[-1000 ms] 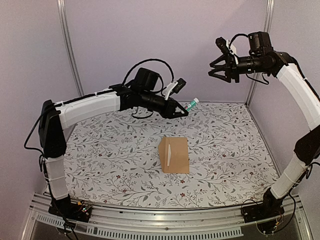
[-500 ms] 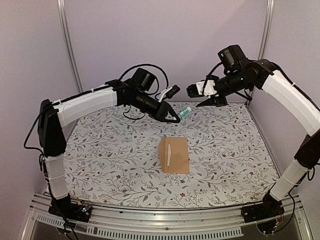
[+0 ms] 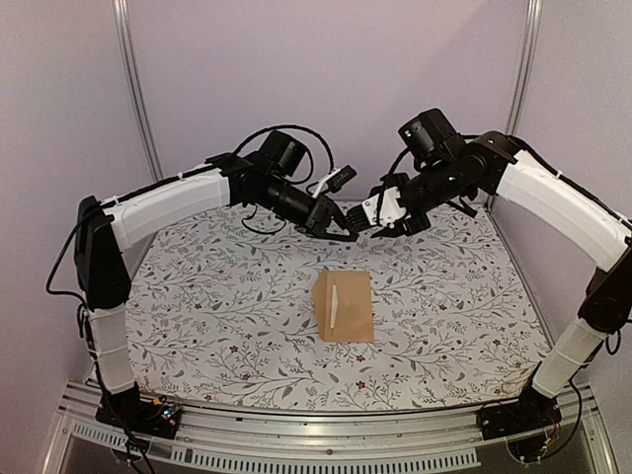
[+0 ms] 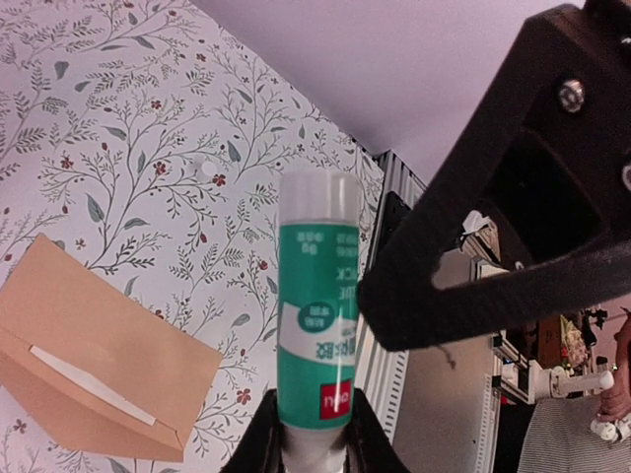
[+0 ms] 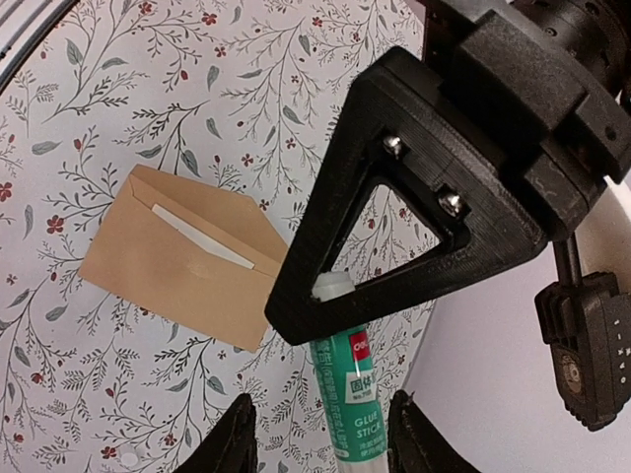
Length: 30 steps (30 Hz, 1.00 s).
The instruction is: Place the letter into the envelope and seal it
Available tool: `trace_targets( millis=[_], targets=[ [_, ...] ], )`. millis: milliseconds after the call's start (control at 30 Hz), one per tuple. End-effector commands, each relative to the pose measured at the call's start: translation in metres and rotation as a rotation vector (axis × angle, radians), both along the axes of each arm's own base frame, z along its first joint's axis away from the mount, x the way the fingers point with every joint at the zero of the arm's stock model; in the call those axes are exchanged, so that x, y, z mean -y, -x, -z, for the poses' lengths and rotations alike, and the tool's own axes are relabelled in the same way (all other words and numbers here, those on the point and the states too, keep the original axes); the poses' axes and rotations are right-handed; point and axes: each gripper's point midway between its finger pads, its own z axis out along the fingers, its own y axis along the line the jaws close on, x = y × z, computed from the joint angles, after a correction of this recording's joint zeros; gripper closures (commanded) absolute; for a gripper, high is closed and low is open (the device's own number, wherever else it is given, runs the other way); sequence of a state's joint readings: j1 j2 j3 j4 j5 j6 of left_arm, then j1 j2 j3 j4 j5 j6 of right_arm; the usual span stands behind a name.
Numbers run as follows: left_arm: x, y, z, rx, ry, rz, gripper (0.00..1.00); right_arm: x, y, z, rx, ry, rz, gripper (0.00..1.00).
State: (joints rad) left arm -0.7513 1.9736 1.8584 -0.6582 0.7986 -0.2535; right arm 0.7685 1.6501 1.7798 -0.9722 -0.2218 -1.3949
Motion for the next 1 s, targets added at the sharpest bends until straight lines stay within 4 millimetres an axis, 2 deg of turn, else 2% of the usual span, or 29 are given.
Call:
trace_targets(
  millis=[0,300,700,867,967],
  targets=[
    [-0.001,-0.003,-0.010,-0.024,0.028,0.006,0.90,-0.008,-0.005,0.013,0.046,0.043,-0.022,0.56],
    [-0.001,-0.003,-0.010,-0.043,0.035,0.012,0.91,-0.014,-0.009,0.024,0.071,0.080,-0.021,0.66],
    [-0.001,-0.003,-0.008,-0.066,0.038,0.014,0.92,-0.016,-0.016,0.032,0.104,0.097,0.005,0.71],
    [-0.002,-0.004,-0.008,-0.072,0.038,0.013,0.92,-0.015,-0.020,0.036,0.111,0.109,0.021,0.83],
    [-0.004,-0.006,-0.008,-0.072,0.036,0.003,0.86,-0.016,-0.024,0.036,0.107,0.100,0.047,0.90]
  ],
)
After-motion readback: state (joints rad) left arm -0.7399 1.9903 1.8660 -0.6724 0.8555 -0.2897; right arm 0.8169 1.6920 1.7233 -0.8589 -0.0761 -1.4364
